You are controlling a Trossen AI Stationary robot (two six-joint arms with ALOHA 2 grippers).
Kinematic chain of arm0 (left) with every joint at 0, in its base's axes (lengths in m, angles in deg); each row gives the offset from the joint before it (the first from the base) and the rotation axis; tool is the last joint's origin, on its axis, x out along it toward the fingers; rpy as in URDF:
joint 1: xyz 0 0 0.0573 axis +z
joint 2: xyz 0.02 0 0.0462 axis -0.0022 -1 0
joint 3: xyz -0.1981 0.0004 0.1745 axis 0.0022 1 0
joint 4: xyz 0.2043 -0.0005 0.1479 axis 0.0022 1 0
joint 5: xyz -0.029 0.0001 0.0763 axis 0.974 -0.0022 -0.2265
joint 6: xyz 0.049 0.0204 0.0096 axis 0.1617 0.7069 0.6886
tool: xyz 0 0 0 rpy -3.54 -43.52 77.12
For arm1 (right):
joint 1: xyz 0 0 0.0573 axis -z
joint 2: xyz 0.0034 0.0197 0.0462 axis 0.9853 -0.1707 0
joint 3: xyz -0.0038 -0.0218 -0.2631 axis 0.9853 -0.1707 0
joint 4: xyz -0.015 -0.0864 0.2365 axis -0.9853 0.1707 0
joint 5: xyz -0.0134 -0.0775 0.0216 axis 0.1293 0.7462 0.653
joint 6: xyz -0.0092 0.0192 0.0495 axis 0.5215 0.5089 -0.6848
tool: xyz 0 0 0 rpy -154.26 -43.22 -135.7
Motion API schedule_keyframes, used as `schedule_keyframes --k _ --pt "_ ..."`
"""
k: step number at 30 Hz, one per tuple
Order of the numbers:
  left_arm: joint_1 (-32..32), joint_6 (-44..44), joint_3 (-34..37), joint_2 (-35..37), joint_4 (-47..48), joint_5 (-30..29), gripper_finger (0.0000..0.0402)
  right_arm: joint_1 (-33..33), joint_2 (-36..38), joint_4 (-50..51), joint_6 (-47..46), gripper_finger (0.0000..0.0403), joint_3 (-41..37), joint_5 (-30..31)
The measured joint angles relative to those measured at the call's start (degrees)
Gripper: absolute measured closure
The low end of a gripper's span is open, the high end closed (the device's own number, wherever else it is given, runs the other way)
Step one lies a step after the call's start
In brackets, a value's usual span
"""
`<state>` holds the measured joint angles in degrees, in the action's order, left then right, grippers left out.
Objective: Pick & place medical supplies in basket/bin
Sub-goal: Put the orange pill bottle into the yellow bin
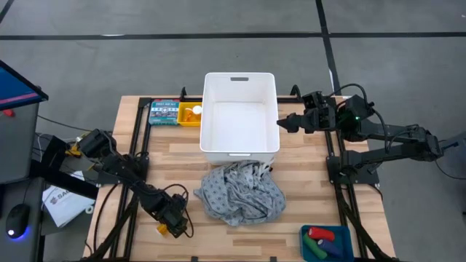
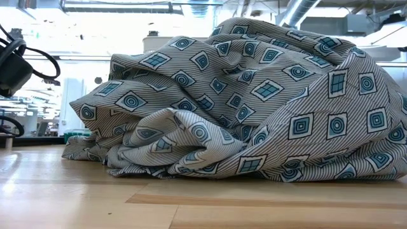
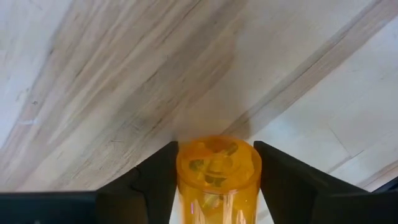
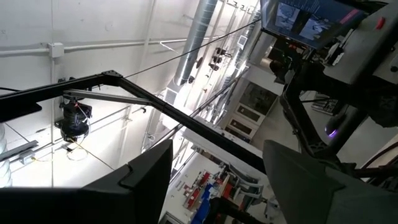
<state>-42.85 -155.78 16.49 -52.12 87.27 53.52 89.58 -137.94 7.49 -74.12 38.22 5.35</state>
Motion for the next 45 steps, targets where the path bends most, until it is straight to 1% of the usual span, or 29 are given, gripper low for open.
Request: schedule_keyframes --k 4,14,17,21,24,29,31,34,39,45 --pt "0.0 0.0 0.0 -0.01 -0.02 0.02 0.0217 0.0 0.0 0.0 0.0 0.0158 0.0 0.0" --pt "2.11 0.2 0.0 0.42 1.87 -0.48 0.0222 0.0 0.02 -0.04 -0.02 0.0158 0.0 0.36" --pt "2.57 0.22 0.0 0.51 2.24 -0.48 0.0224 0.0 0.0 -1.94 -0.79 0.0158 -0.04 0.58" --pt "3.09 0.24 0.0 2.5 4.48 -1.37 0.0221 0.0 0.04 -2.6 -1.05 0.0158 -0.04 0.68" --pt "3.92 0.22 0.02 5.73 9.0 -2.77 0.0222 0.0 0.02 -2.72 -1.05 0.0158 -0.04 0.68" --pt "6.89 0.04 0.02 14.28 16.73 -8.07 0.0223 0.0 0.02 -2.81 -1.02 0.0158 -0.04 0.66" --pt "8.73 0.03 0.02 18.35 19.99 -11.27 0.0223 0.0 0.02 -3.14 -0.72 0.0158 -0.04 0.66" --pt "11.88 0.3 0.02 24.44 22.13 -17.23 0.0223 0.0 0.0 -3.53 -0.14 0.0158 -0.04 0.63" --pt "19.19 3.55 0.0 32.94 26.41 -23.99 0.0223 0.0 0.02 -3.82 0.66 0.0158 -0.04 0.39" --pt "29.41 7.84 0.0 39.6 28.08 -32.53 0.0222 0.0 0.0 -3.82 1.41 0.0158 -0.04 0.36"
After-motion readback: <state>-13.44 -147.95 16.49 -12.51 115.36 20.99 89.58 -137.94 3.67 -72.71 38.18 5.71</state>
